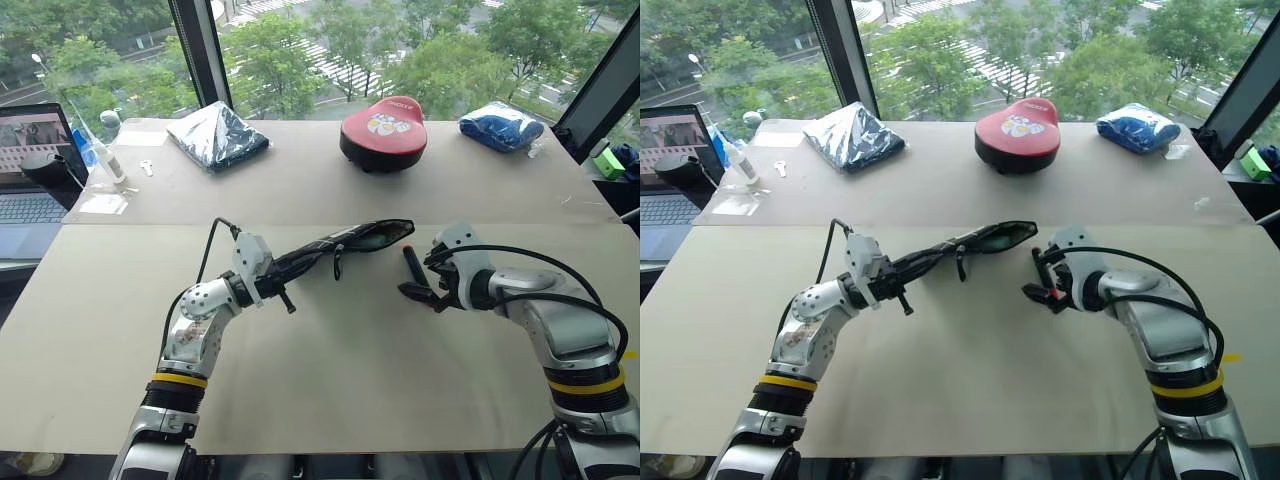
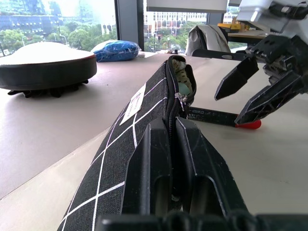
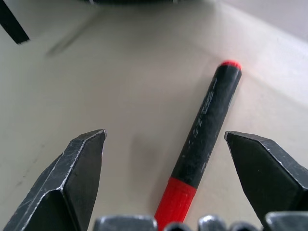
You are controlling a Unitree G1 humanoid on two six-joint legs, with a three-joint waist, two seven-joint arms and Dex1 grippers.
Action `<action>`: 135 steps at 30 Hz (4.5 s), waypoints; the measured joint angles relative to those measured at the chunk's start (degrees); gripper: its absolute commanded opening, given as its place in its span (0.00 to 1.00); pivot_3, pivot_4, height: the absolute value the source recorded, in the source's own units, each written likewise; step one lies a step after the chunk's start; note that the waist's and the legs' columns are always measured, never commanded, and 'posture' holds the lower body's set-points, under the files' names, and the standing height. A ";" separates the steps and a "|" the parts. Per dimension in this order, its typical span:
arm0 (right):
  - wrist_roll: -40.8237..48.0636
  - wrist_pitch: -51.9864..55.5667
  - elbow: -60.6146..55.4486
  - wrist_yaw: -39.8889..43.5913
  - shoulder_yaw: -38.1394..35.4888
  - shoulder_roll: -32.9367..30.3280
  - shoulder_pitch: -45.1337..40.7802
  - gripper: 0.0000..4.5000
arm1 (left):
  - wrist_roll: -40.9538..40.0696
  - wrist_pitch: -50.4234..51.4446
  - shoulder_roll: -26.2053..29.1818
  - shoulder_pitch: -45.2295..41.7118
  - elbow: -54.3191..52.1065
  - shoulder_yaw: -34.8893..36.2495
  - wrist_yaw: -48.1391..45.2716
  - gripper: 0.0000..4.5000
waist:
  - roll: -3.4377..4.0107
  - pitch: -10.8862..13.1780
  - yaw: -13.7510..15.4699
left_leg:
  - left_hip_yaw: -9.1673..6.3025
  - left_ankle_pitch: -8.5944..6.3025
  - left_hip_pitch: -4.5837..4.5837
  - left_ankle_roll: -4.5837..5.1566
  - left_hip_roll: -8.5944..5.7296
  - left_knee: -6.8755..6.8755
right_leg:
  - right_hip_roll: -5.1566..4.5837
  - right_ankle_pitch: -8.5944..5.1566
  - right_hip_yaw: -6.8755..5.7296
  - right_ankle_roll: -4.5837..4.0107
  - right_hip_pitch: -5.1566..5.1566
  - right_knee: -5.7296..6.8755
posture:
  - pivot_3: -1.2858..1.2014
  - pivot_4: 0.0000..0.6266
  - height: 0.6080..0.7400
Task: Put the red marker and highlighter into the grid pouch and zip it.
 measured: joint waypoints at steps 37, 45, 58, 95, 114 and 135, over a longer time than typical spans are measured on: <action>0.15 -32.90 -0.57 14.78 -5.92 -21.89 -0.50 0.11 | 1.39 4.20 4.27 1.69 -4.03 -2.06 -5.03 0.00 | -0.03 0.01 -0.32 | 0.06 -0.15 0.06 0.28 0.18 -0.05 | 0.20 -0.02 -0.04 0.02 0.12 -0.14 | 0.52 0.24 1.00; -6.73 -41.00 -5.22 19.03 1.51 -24.80 3.47 0.11 | 1.40 4.19 4.16 1.69 -4.03 -2.04 -5.03 0.00 | -0.04 0.01 -0.27 | 0.06 -0.14 0.06 0.25 0.18 0.12 | 0.14 -0.02 0.00 0.02 0.12 -0.10 | 0.52 0.24 1.00; -15.44 -45.00 -2.09 19.18 10.89 -19.01 -1.84 0.11 | 1.41 4.18 3.40 1.63 -4.01 -2.20 -5.08 0.00 | -0.04 0.02 -0.14 | 0.06 -0.03 0.02 0.06 0.13 0.13 | 0.10 -0.02 0.00 0.01 0.07 -0.06 | 0.52 0.24 1.00; -17.66 -67.81 22.42 19.02 8.47 -4.61 -14.23 0.54 | 1.50 4.13 3.17 1.65 -4.11 -2.30 -4.90 0.00 | -0.05 0.02 -0.27 | 0.05 0.13 0.03 -0.20 0.10 0.02 | 0.17 -0.01 0.00 -0.01 0.05 -0.03 | 0.52 0.24 1.00; 16.88 -12.75 -2.93 9.26 3.61 4.24 7.81 0.54 | 1.56 4.04 2.56 1.63 -3.94 -2.46 -4.78 0.00 | -0.11 -0.01 -0.13 | -0.03 -0.09 0.00 0.12 0.11 0.11 | -0.02 -0.02 0.02 -0.04 -0.01 0.02 | 0.52 0.24 1.00; 13.20 -12.12 9.41 2.28 7.61 15.63 -5.77 0.48 | 1.62 3.67 1.91 1.69 -3.75 -2.54 -4.34 0.00 | -0.10 -0.01 -0.31 | -0.03 0.00 0.03 -0.01 0.04 0.06 | 0.12 -0.02 -0.06 -0.04 0.01 0.06 | 0.52 0.24 1.00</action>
